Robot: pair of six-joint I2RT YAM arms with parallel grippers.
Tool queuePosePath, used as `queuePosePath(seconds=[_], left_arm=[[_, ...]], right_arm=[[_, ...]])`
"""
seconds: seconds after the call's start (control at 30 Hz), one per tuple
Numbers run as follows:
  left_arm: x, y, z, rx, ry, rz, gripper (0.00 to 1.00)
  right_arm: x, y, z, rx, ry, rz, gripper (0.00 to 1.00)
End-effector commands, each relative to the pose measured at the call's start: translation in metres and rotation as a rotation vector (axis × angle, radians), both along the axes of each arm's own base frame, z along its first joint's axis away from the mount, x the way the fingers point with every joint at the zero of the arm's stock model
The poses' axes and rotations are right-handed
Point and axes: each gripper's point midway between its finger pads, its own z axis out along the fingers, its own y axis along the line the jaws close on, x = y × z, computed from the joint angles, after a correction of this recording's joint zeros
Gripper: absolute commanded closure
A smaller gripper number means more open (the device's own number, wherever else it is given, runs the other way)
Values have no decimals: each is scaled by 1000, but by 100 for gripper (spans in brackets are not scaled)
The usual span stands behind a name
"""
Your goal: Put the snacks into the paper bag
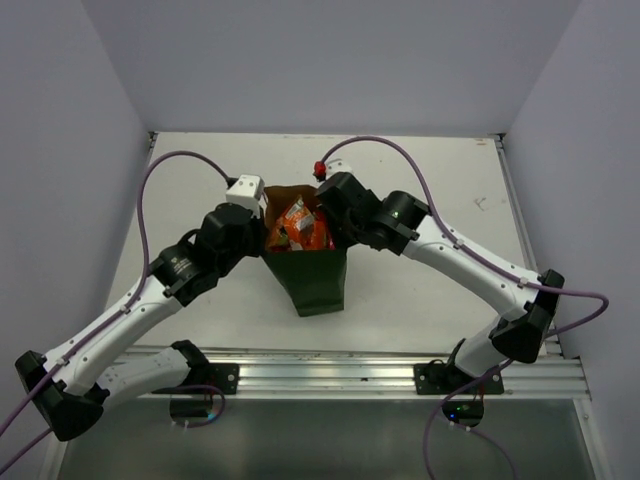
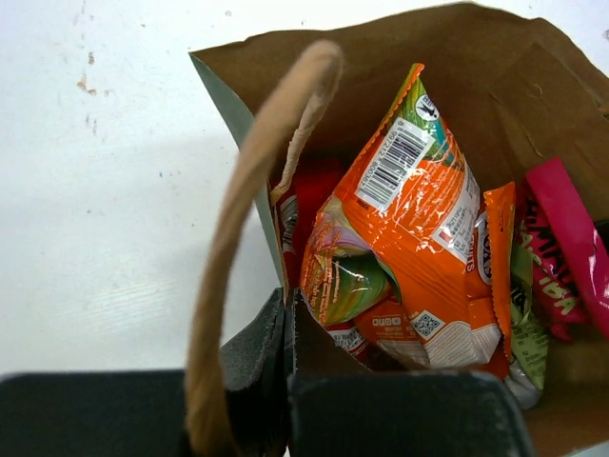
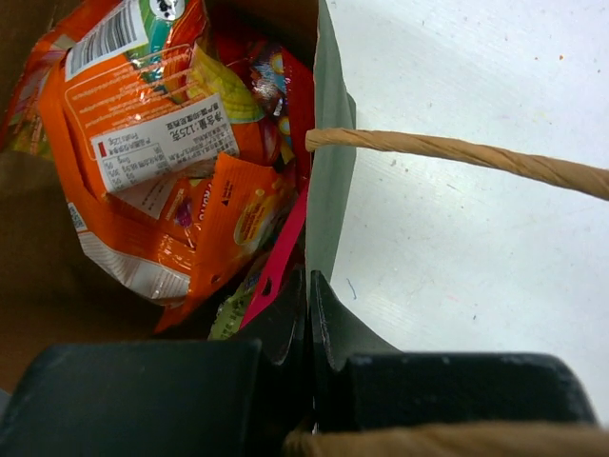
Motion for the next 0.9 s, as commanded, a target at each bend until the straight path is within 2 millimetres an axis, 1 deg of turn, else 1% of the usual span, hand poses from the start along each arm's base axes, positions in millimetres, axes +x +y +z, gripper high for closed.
queuePosePath(seconds=[0.0, 0.03, 0.07, 0.23, 0.27, 0.3, 0.33, 0.37, 0.4, 0.43, 0.47, 0.5, 0.53, 0.6, 0.63, 0.67, 0.7, 0.73, 0.77, 0.8, 0.83, 0.87], left_arm=[[15, -15, 30, -126, -121, -1, 100], [14, -15, 21, -120, -109, -10, 100], [12, -17, 19, -123, -104, -22, 100], [10, -18, 9, -111, -92, -36, 100], [9, -20, 8, -114, -90, -44, 100], [9, -21, 9, -119, -92, -50, 100], [9, -22, 11, -125, -100, -57, 96], [8, -23, 12, -126, -101, -66, 87], [8, -24, 15, -130, -110, -69, 75], [9, -24, 19, -126, -120, -73, 57], [9, -25, 22, -125, -126, -77, 50], [9, -25, 26, -125, -135, -79, 45], [9, -27, 38, -134, -158, -87, 35], [9, -25, 54, -140, -190, -84, 30], [10, -24, 71, -148, -223, -76, 27], [10, -22, 81, -152, -240, -70, 26], [10, -19, 99, -159, -270, -65, 25], [9, -17, 108, -165, -286, -60, 25], [9, -13, 119, -173, -307, -45, 24], [6, -8, 138, -199, -340, -40, 24], [4, -6, 148, -211, -359, -35, 24], [3, 2, 156, -217, -376, -6, 24]], right_arm=[[10, -8, 45, 128, -139, -60, 100], [10, -10, 44, 125, -140, -64, 100], [9, -11, 37, 113, -131, -65, 100], [8, -14, 31, 114, -125, -76, 99], [8, -14, 28, 108, -119, -75, 81], [7, -14, 25, 105, -112, -73, 72], [6, -13, 24, 109, -105, -68, 71], [5, -12, 24, 111, -102, -68, 68], [4, -12, 24, 115, -100, -61, 63], [4, -12, 25, 117, -101, -58, 59], [3, -12, 28, 122, -103, -55, 55], [3, -11, 32, 131, -109, -51, 49], [3, -11, 37, 140, -117, -45, 46], [2, -12, 53, 169, -144, -40, 45], [2, -15, 59, 168, -156, -39, 45], [4, -18, 74, 186, -183, -51, 44], [4, -20, 83, 195, -197, -55, 44], [2, -24, 90, 197, -209, -56, 44], [2, -27, 105, 220, -233, -63, 44], [2, -33, 113, 225, -254, -80, 44], [0, -40, 123, 232, -272, -92, 44], [-2, -47, 137, 252, -297, -107, 46]])
